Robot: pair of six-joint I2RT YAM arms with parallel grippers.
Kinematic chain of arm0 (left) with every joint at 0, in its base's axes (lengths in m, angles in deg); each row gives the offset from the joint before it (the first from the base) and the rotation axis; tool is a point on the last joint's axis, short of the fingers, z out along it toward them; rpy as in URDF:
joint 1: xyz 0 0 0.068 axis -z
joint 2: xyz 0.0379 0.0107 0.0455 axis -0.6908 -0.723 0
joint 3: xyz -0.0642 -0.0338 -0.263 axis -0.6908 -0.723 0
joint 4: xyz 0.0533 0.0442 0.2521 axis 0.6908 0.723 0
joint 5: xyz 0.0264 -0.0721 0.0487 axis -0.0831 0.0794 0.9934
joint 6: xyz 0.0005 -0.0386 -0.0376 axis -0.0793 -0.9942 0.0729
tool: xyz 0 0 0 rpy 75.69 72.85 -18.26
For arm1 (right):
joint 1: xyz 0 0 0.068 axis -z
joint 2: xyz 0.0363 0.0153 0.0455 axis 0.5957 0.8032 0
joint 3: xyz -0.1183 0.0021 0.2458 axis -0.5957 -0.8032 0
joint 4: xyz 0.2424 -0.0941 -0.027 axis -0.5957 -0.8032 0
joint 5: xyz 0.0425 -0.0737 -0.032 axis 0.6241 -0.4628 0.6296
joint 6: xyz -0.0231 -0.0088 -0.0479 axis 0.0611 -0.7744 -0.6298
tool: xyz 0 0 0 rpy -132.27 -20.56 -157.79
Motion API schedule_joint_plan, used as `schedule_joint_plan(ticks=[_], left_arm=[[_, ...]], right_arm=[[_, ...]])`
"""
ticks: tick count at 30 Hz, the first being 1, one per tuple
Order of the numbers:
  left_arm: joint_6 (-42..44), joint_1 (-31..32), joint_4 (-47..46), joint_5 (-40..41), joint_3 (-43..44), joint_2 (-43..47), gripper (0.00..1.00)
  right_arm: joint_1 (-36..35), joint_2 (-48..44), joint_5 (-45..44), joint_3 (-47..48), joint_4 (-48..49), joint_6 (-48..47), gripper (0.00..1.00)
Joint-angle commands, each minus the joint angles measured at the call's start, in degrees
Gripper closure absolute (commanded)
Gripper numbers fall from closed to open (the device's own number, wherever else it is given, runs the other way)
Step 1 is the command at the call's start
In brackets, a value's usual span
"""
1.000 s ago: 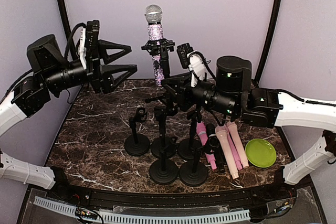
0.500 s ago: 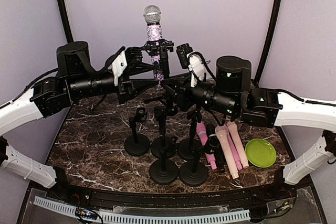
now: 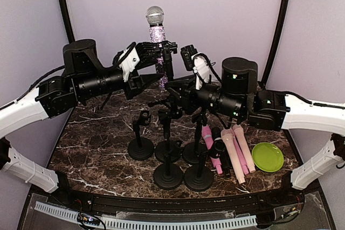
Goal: Remove the microphone from the stand
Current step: Pass from the right arm to the left
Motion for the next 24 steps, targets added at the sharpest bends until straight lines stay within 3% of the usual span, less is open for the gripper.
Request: schedule_joint_plan(ticks=[1,4,13,20,24], left_arm=[[-0.95,0.16,-2.26,1.45,2.66,-0.21,0.57],[-1.10,0.17,-1.65,-1.37,3.21,-0.42,0.59],[-3.13,0.08,1.40,-4.87,3.47,-0.04,0.93],[-13.11,-0.51,8.93,-7.22,8.05,-1.63,1.00],[-22.57,-2.92,13.68,-13.85,12.20,-3.64,1.00]], right_arm=[[-0.24,-1.02,1.33,3.38,8.38,-1.10,1.00],[-0.22,-1.06,1.51,3.35,8.27,-1.05,1.00],[-0.18,-1.66,1.38,2.94,8.16,-1.09,1.00],[-0.23,-1.32,3.03,3.49,7.00,-1.08,1.00],[-0.18,-0.91,4.85,4.12,5.81,-1.17,1.00]])
